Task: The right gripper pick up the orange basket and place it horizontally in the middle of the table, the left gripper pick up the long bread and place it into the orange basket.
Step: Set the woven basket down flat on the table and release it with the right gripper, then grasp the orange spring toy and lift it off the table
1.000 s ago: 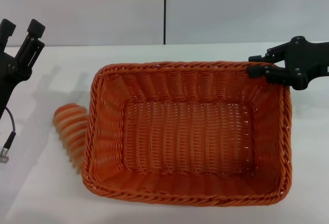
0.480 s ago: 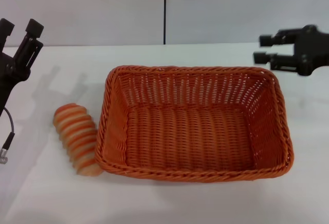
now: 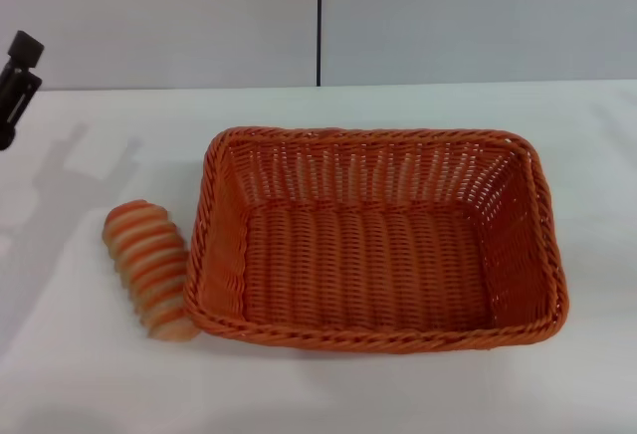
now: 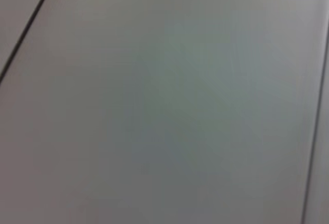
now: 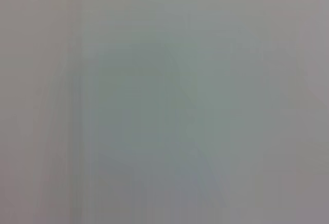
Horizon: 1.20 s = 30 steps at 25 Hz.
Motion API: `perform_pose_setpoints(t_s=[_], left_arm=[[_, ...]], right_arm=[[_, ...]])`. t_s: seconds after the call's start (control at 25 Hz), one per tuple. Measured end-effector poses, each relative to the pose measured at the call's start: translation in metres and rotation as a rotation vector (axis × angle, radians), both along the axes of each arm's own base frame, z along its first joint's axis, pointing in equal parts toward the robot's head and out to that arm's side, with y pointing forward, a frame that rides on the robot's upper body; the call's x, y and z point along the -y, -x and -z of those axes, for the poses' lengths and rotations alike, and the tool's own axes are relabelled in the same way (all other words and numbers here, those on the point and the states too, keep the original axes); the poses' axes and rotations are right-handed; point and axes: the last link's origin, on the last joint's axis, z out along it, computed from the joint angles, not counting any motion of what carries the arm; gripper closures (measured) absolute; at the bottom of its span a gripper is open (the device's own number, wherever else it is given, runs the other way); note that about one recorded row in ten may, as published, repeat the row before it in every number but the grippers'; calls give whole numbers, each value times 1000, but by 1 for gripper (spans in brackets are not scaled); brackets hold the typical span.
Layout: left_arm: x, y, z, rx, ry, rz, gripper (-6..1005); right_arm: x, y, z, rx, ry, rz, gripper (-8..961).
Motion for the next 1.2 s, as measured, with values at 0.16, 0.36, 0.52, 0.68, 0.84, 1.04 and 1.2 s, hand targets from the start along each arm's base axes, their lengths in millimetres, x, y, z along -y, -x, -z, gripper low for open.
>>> perform_pose_setpoints(t_s=[0.16,0.36,0.52,0.68,0.84,1.04,1.2], left_arm=[[-5,7,-10,-20,12,-19,160],[-10,13,-18,-105,74,-16,162],[-10,23,-20,-209,149,-46,164],[-4,33,-27,-287,202,-54,166],[6,42,-32,-346,272,-56,168],[15,44,-28,-392,388,-37,170],[15,43,-14,-423,508,-23,172]], right_arm=[[28,-27,-9,-114,-162,113,458],[68,-59,-24,-232,-334,245,458],[86,-68,-31,-259,-390,274,458],[90,-68,-28,-279,-397,278,458],[89,-68,-26,-292,-394,280,458],[85,-66,-25,-318,-381,269,459],[80,-63,-24,-334,-368,256,459]])
